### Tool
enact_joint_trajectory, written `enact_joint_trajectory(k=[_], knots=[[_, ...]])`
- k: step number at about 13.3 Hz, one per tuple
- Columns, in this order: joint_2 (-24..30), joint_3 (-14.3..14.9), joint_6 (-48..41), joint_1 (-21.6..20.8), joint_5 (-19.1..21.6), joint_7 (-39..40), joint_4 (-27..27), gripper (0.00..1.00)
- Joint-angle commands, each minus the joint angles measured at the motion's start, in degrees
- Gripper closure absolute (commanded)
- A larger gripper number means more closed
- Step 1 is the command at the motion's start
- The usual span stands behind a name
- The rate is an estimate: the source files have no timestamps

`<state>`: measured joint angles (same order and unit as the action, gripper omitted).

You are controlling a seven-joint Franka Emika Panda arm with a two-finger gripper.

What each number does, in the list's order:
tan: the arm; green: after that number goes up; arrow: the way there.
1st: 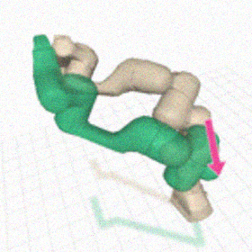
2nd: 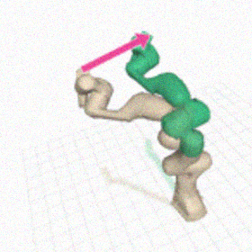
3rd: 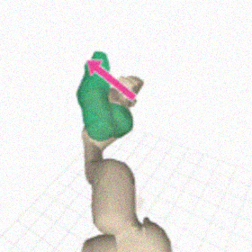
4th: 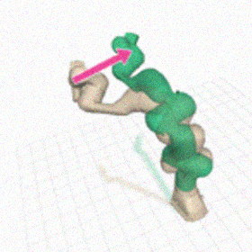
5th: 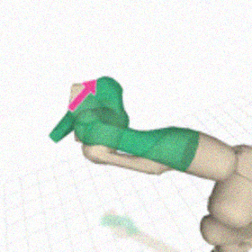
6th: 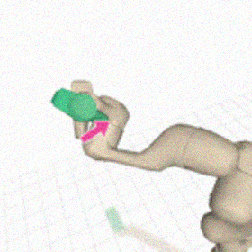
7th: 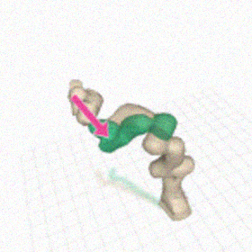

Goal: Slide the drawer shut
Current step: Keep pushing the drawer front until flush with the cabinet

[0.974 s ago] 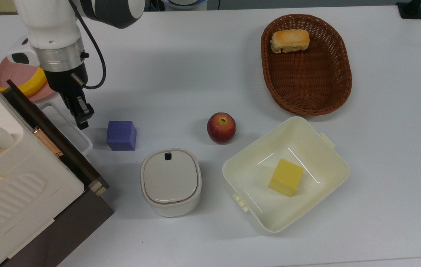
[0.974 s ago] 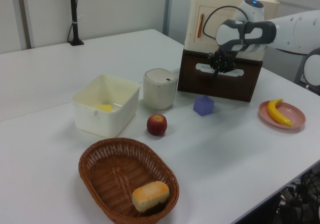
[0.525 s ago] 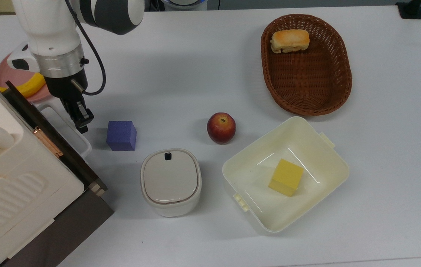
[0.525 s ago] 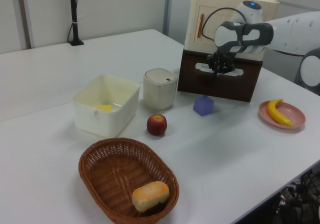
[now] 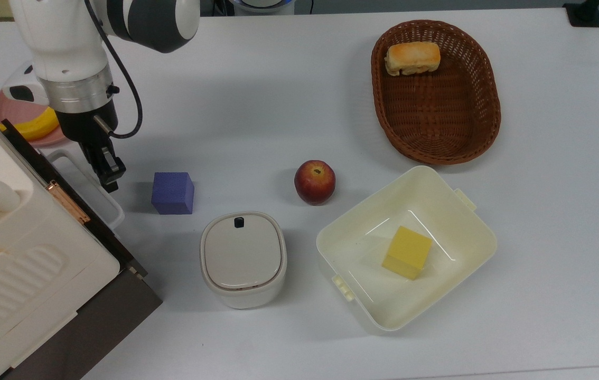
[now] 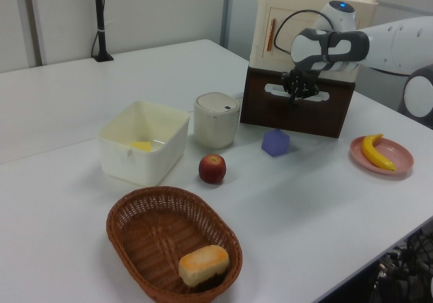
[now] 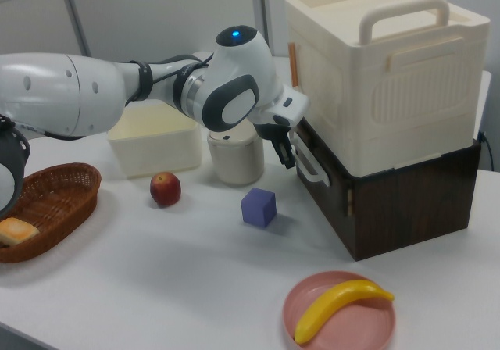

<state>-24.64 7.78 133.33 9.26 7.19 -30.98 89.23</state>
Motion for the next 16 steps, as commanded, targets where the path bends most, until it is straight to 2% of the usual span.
enact_joint_trajectory(k=[1,13,16], knots=[[-0.58,0.56,1.23,0.23,1.16,-0.49,-1.07,1.00],[-1.02,0.56,3.96,0.94,2.13,-0.14,-1.60,1.00],[-0.85,-0.22,3.61,0.32,-0.23,1.09,-1.16,1.00]])
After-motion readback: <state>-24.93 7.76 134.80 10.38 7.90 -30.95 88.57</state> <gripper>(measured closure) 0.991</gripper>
